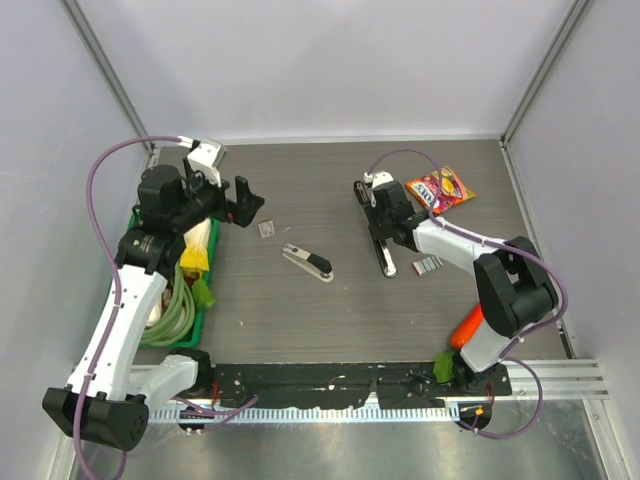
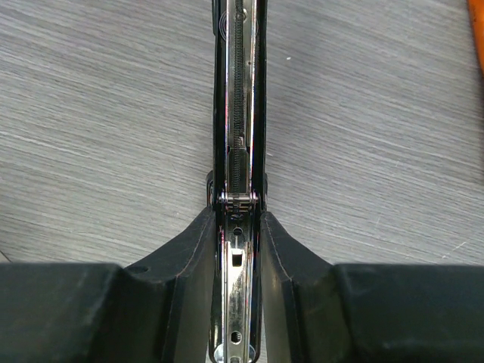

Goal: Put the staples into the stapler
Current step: Place the stapler at the center of the board.

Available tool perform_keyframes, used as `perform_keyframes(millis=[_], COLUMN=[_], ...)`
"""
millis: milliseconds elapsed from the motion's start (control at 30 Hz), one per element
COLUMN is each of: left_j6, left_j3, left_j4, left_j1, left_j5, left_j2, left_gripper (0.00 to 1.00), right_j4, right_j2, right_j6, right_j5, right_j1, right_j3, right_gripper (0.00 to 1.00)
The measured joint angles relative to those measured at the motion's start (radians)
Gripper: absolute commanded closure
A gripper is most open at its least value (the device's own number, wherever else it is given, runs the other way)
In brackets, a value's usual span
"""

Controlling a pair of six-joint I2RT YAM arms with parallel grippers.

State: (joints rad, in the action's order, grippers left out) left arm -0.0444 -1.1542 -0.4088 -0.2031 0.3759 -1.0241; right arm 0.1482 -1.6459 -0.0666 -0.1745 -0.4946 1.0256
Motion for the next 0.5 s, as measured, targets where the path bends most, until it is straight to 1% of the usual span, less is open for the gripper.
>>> perform_keyframes(millis=[200, 367, 500], left_j6=[-0.003, -0.008, -0.019], left_j3=[0.002, 0.013, 0.014], left_j4=[0.002, 0.008, 0.009], left_j1=[0.007, 0.015, 0.018], left_j5=[0.021, 0.037, 0.045], left_j2=[0.003, 0.003, 0.004], left_gripper=[0.00, 0.00, 0.00], right_j4=[0.004, 0.005, 0.006], right_j2=[-0.039, -0.046, -0.059], right_j6=[-0.013, -0.014, -0.014], right_j5=[0.002, 0.004, 0.008], right_j1=[-0.002, -0.006, -0.008], right_j3=[0.003, 0.008, 0.022], right_gripper=[0.98, 0.90, 0.85])
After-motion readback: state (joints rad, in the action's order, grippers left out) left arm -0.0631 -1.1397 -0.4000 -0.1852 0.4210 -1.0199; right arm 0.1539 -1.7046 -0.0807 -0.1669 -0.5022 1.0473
